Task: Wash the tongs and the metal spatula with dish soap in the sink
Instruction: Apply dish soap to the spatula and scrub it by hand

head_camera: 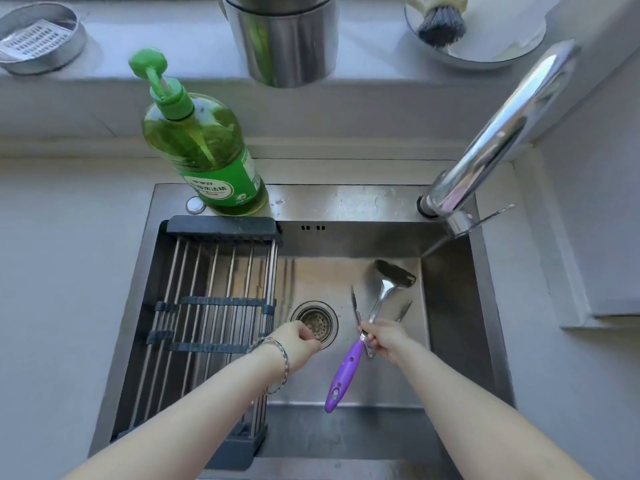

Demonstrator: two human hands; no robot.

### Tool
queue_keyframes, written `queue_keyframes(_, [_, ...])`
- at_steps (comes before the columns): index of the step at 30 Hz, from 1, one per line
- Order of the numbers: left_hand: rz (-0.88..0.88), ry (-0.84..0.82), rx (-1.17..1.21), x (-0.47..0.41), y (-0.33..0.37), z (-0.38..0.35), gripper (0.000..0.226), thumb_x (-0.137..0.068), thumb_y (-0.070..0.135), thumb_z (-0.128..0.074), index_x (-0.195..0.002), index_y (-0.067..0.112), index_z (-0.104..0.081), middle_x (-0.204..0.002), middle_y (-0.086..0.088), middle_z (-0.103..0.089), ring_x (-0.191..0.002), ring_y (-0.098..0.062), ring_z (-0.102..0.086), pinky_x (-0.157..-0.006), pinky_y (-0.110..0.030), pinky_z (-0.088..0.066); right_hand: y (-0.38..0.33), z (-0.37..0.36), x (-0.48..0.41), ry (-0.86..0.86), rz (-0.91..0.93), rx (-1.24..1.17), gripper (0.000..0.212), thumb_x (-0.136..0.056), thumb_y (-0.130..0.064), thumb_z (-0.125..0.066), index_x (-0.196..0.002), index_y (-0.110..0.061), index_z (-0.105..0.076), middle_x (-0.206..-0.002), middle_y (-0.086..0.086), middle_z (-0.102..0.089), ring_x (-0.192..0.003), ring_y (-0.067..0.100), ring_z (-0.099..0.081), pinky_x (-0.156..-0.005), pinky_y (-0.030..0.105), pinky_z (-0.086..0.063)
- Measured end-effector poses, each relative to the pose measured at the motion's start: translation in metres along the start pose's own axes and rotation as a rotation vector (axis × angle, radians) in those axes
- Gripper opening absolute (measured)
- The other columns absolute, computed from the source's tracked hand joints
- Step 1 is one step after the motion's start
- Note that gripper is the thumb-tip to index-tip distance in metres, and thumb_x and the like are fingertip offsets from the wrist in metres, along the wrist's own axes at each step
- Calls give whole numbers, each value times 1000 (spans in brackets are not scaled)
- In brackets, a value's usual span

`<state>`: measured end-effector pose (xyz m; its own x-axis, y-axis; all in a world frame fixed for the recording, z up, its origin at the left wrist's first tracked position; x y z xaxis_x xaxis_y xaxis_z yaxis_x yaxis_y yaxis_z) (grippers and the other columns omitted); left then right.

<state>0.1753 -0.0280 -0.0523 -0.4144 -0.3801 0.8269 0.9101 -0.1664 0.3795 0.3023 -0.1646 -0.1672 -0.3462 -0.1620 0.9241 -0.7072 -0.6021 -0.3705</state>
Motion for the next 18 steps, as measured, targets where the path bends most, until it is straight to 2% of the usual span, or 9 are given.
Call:
queue_keyframes(3, [-23, 17, -45, -13, 3, 9, 7, -89, 27, -52, -92, 21, -53, -95, 0, -60, -95, -19, -62, -85, -28, -49, 5, -9, -19, -6, -45, -27, 30, -91, 2, -53, -62, -3, -51, -58, 8, -51, -21, 0, -33, -28, 8, -28])
queue_keyframes(6, [-57, 36, -2, -23, 13, 15, 6, -90, 24, -50, -91, 21, -55, -81, 2, -60, -82, -17, -60, -72, -24, -46, 12, -14, -34, -3, -79, 40, 28, -89, 3, -55, -63, -5, -47, -33, -1, -50, -21, 0, -37, -29, 10, -30])
queue_keyframes(8, [-70, 33, 46, -29, 17, 16, 7, -89, 22, -50, -91, 21, -56, -82, 0, -62, -80, -17, -59, -72, -24, -46, 18, -14, -42, 5, -94, 90, 26, -86, 6, -55, -66, -8, -46, -32, -2, -50, -24, 1, -41, -33, 12, -33])
queue_keyframes(11, [-82, 35, 75, -36, 19, 14, 7, -89, 20, -51, -88, 20, -58, -84, -1, -62, -82, -17, -59, -77, -24, -46, 29, -11, -52, 24, -98, 137, 28, -82, 13, -50, -63, -7, -45, -53, 8, -49, -41, 12, -46, -41, 18, -36])
queue_keyframes(14, [-74, 4, 120, -44, 18, 8, 16, -88, 17, -52, -75, 25, -53, -76, 2, -59, -76, -17, -56, -69, -23, -46, 41, -7, -62, 18, -82, 147, 28, -79, 16, -48, -63, -8, -54, -65, 10, -54, -56, 16, -47, -56, 23, -43])
queue_keyframes(16, [-66, -43, 140, -46, 17, 5, 16, -89, 16, -53, -76, 24, -53, -72, 4, -57, -71, -14, -55, -60, -19, -42, 41, 0, -64, 82, -35, 286, 22, -81, 8, -49, -79, -5, -67, -80, 14, -64, -68, 22, -56, -74, 32, -49])
queue_keyframes(18, [-56, -78, 158, -47, 15, 2, 12, -89, 14, -53, -80, 22, -54, -71, 3, -58, -70, -11, -56, -58, -18, -42, 32, 10, -59, 203, 58, 546, 24, -88, -7, -50, -107, -5, -64, -107, 12, -65, -97, 27, -61, -89, 30, -44])
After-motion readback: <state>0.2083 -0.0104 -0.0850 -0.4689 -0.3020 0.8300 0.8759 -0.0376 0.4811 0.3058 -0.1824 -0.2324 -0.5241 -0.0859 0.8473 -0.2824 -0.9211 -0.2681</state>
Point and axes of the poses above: each hand's wrist, its own x-axis away from the middle knuckle, its own z-axis out of the back of the hand, y = z × x, the point moved 5 cm from there along -x, towards the middle knuckle
